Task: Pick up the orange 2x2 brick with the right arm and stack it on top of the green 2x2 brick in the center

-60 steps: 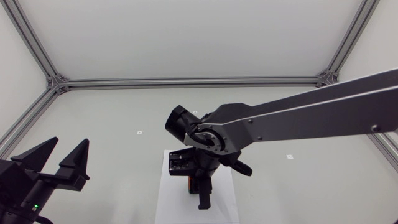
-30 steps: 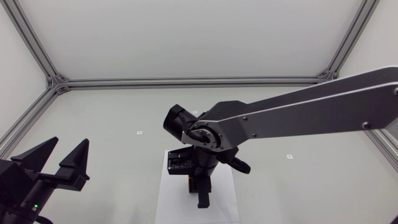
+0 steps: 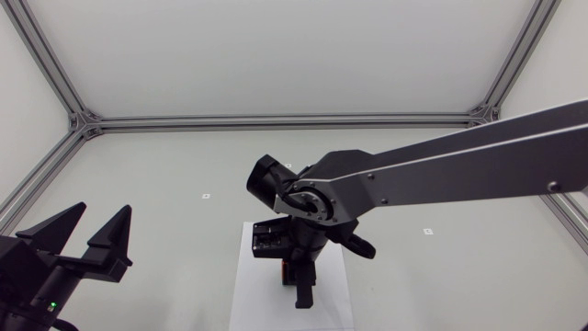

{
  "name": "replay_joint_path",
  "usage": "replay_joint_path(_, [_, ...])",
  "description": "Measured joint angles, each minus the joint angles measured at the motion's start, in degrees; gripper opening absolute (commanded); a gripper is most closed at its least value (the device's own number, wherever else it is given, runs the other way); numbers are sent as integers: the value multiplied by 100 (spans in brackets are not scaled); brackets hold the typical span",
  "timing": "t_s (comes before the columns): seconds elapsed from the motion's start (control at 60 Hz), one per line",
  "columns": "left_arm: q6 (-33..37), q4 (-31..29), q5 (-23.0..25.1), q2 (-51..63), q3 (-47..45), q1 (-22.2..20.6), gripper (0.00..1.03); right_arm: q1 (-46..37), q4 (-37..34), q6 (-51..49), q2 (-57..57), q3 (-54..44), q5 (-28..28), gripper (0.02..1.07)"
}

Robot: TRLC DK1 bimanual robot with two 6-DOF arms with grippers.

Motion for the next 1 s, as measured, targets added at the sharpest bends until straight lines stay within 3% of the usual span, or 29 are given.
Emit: replay_joint_path(1.0, [0,0,0,0,0,2,99,114,63,208,-22,-22,48,26])
